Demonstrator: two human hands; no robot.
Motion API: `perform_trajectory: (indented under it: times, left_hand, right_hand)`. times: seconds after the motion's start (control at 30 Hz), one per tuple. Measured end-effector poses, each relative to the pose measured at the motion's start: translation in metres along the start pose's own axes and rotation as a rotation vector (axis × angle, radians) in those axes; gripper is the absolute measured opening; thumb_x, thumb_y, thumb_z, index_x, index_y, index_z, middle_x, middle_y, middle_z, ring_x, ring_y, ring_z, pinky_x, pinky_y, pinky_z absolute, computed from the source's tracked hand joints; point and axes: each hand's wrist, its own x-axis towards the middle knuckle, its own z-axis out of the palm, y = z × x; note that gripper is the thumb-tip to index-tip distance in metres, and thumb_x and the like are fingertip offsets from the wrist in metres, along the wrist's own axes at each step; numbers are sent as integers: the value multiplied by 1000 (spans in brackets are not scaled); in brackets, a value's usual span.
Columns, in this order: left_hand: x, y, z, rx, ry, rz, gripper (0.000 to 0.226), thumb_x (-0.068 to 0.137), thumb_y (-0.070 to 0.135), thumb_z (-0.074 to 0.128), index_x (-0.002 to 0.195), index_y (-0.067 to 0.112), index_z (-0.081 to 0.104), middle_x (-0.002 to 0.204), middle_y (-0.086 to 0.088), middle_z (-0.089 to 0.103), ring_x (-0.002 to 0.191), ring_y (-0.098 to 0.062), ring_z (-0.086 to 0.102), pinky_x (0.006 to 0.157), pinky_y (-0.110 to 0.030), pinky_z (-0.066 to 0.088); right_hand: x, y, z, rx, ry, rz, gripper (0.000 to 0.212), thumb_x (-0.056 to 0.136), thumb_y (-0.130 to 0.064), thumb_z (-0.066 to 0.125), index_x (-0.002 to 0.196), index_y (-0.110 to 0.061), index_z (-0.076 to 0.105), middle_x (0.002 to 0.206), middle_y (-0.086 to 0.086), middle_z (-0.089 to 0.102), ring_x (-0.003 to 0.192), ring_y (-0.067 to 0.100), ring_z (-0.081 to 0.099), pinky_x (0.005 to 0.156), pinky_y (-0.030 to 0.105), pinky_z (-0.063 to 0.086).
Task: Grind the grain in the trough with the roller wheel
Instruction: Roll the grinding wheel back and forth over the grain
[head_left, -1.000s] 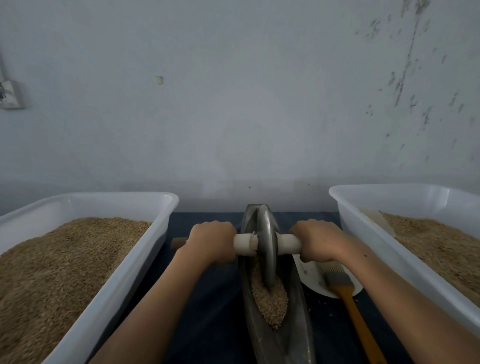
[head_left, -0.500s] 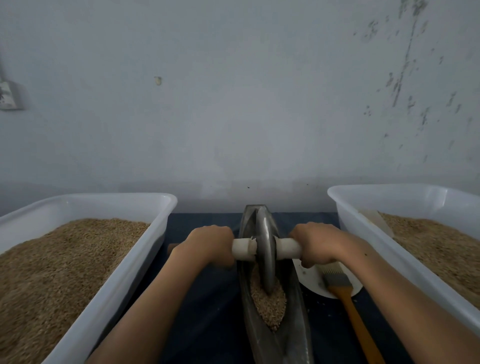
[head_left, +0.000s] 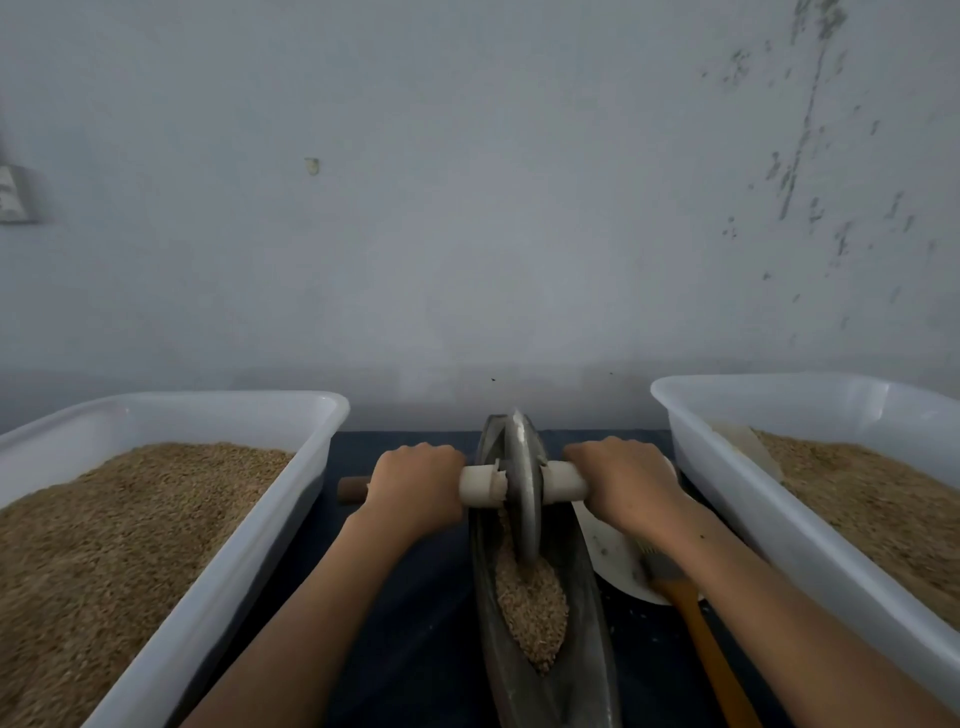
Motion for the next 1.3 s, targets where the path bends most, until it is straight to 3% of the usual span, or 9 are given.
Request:
perform_trajectory:
  times: [0.2, 0.3, 0.43, 0.53, 0.63, 0.77, 0.87, 1.03, 1.3]
  left_hand:
    - [-2, 0, -8, -64, -289, 6, 41, 78, 28, 70, 115, 16, 57, 107, -4, 64, 90, -19, 58, 75, -31, 44]
    - [-2, 0, -9, -84, -361, 15, 41, 78, 26, 70, 115, 15, 57, 100, -3, 62, 82, -17, 53, 72, -30, 42]
    - [-2, 0, -9, -75, -278, -1, 41, 78, 30, 70, 115, 17, 57, 96, 0, 60, 81, -16, 51, 72, -31, 41]
    - [-1, 1, -5, 1, -105, -8, 34, 81, 32, 65, 112, 20, 57, 100, 0, 63, 82, -16, 52, 70, -31, 38]
    - [0, 3, 0, 39, 31, -22, 29, 83, 31, 60, 111, 22, 56, 100, 0, 62, 88, -18, 57, 69, -31, 37]
    - [1, 1, -1, 15, -21, -20, 31, 83, 31, 61, 112, 22, 56, 101, 0, 62, 90, -18, 58, 70, -30, 37]
    - [0, 0, -5, -21, -163, -13, 38, 80, 31, 67, 115, 19, 56, 104, -1, 63, 89, -18, 57, 72, -30, 39]
    - [-2, -2, -9, -88, -355, 5, 45, 76, 29, 72, 117, 18, 57, 100, 0, 62, 82, -16, 53, 72, -30, 41]
    - [-2, 2, -4, 16, -67, -41, 32, 82, 33, 62, 112, 22, 57, 100, 1, 62, 89, -18, 59, 71, -31, 39]
  right_hand:
    - [-4, 4, -14, 5, -310, -63, 32, 83, -17, 66, 113, -20, 58, 92, -2, 57, 81, 16, 56, 58, 24, 36]
    - [-5, 5, -15, 29, -407, -56, 35, 80, -19, 71, 113, -20, 59, 95, -2, 60, 86, 17, 59, 63, 25, 41]
    - [-2, 5, -11, 5, -294, -61, 25, 82, -18, 67, 104, -22, 57, 87, -4, 56, 79, 15, 56, 55, 24, 35]
    - [1, 5, -3, -10, -131, -41, 22, 85, -16, 59, 105, -24, 57, 97, -1, 63, 86, 19, 60, 65, 29, 41]
    - [1, 3, 3, 13, 2, 6, 18, 86, -16, 56, 89, -30, 45, 97, -1, 63, 88, 23, 60, 74, 35, 48]
    - [0, 2, 0, 8, -29, -4, 17, 88, -16, 57, 93, -29, 48, 99, 0, 62, 90, 23, 59, 76, 36, 48]
    - [-2, 3, -10, -17, -203, -47, 28, 86, -16, 61, 112, -22, 57, 104, 2, 63, 90, 20, 60, 70, 30, 42]
    - [-5, 3, -18, 18, -430, -52, 38, 82, -18, 70, 118, -18, 58, 101, 1, 62, 88, 16, 59, 68, 26, 43]
    - [0, 5, -2, 1, -101, -25, 22, 86, -17, 58, 106, -25, 56, 100, 0, 64, 86, 20, 59, 67, 30, 41]
